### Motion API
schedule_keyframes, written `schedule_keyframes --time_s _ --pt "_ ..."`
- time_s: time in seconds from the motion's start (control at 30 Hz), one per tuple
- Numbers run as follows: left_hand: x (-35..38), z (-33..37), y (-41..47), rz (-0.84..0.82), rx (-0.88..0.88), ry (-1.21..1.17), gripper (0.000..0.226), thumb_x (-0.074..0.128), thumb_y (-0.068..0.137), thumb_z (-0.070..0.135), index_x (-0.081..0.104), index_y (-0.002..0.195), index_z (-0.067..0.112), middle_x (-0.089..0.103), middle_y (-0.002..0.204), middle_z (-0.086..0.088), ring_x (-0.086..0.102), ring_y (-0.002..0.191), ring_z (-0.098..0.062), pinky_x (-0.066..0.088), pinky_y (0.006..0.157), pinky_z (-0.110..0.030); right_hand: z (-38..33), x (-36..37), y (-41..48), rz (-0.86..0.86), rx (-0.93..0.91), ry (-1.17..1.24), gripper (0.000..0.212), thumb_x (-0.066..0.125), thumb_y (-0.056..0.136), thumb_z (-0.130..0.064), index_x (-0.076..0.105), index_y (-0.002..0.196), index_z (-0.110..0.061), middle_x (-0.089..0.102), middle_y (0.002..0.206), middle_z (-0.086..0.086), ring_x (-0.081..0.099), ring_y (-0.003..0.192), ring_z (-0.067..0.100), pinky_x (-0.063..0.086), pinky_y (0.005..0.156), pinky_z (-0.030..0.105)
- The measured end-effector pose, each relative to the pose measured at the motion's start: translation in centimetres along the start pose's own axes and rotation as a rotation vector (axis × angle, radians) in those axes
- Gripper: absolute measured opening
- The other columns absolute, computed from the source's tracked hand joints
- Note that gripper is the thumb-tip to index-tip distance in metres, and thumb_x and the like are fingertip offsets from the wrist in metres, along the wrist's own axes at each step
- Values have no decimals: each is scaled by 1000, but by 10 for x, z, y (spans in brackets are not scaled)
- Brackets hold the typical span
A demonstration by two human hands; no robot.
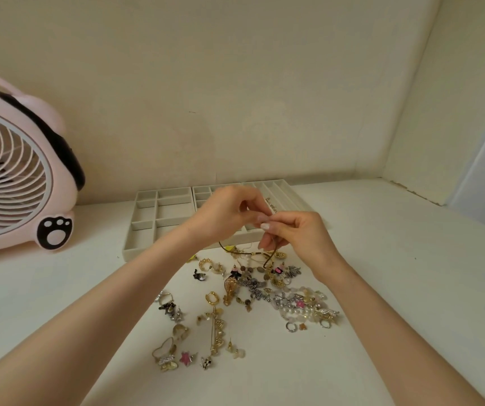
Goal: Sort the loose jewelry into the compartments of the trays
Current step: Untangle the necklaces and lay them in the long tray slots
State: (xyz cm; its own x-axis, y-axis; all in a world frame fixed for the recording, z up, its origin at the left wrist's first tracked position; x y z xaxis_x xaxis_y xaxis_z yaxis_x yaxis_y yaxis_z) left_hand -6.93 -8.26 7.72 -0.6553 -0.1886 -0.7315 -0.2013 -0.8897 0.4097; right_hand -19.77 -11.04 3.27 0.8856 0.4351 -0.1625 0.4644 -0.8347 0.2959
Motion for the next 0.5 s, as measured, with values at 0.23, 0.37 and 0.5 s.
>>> schedule_keyframes --time_s 0.23,0.37,0.5 --pt "-7 2 6 -35 -18 151 10 57 90 23 62 82 19 58 73 8 48 63 -5 36 60 -17 -2 -13 1 129 -22 61 10 65 86 -14 70 81 -6 67 66 5 61 62 11 52 65 24" --pt "-7 5 12 -63 -29 -69 17 51 94 21 55 78 21 54 68 10 45 59 1 36 59 -17 0 -7 4 35 0 171 31 65 88 -26 59 114 -10 68 113 5 63 105 12 49 94 34" --pt "-6 14 22 -36 -5 -272 15 51 94 16 56 80 15 64 71 6 57 67 -11 46 61 -23 -5 11 3 -144 -22 246 47 59 89 -37 45 133 -27 59 127 -14 52 124 9 38 108 38"
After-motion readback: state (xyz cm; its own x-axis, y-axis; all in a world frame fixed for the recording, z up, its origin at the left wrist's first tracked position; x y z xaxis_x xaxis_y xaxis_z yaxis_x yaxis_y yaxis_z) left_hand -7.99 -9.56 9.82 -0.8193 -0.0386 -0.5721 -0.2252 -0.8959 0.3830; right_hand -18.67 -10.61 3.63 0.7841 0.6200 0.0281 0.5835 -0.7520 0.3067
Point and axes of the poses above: each hand's wrist, its own y-axis towards the middle knuckle, its own x-axis out of the palm, z = x × y, the point moved 5 cm from there along y, towards the middle knuckle
